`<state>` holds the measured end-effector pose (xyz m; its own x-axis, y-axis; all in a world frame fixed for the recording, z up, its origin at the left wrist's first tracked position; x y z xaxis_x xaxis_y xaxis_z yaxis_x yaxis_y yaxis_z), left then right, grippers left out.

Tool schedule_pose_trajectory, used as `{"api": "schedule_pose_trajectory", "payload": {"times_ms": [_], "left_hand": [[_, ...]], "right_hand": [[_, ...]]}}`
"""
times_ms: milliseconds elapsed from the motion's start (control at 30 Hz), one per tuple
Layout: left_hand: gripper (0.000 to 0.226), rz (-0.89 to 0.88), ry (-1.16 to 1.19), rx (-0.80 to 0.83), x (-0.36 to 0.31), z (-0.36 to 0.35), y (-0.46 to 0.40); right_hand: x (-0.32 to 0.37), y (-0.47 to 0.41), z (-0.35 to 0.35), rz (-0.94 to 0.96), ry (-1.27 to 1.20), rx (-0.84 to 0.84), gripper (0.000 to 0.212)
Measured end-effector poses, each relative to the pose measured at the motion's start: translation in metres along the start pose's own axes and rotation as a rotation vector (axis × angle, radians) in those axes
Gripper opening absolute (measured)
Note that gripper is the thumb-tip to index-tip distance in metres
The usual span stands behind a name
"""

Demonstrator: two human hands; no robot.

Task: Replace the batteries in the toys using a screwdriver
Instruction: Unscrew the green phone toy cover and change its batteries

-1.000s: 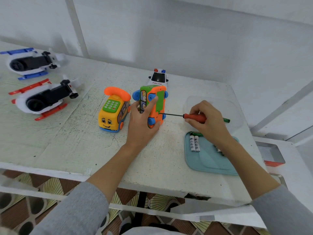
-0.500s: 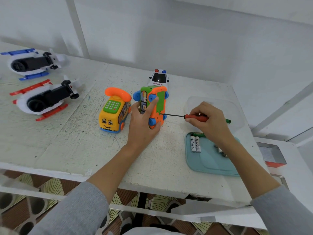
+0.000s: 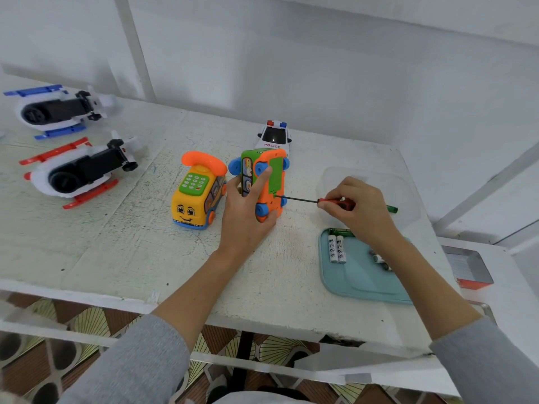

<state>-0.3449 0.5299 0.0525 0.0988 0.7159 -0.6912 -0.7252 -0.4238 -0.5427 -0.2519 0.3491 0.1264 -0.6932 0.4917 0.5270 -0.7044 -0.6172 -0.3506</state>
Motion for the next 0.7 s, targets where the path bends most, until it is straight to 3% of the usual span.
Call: {"api": "schedule_pose_trajectory", "payload": {"times_ms": [167,400,700], "left_hand": [[0.084,-0.001,-0.002,0.008,0.0007,-0.0012,0.0002],[0.084,-0.031,-0.015,0.004,-0.0006,-0.0018,0.0006],[0.083,-0.013,0.032,0.017,0.0034,-0.0035,0.0009]], "right_hand": [[0.0049,0.0035,0.0020,0.043,0.006,0.009,0.026],[0.0030,-0.0003,0.0024,-0.018,-0.021,-0.007,0.009],[0.0034,0.0026,0.0069,-0.035,0.007,0.039,0.015]]}}
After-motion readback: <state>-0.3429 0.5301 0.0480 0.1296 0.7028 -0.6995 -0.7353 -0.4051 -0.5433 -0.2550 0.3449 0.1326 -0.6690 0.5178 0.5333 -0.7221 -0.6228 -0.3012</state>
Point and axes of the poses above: each hand's wrist, its own y-axis away from the middle knuckle, its own z-axis out of the back of the hand, x = y × z, the point moved 2 cm from there along -y, towards the middle knuckle, and after that the axes turned 3 degrees about y, right-handed, at the moved point
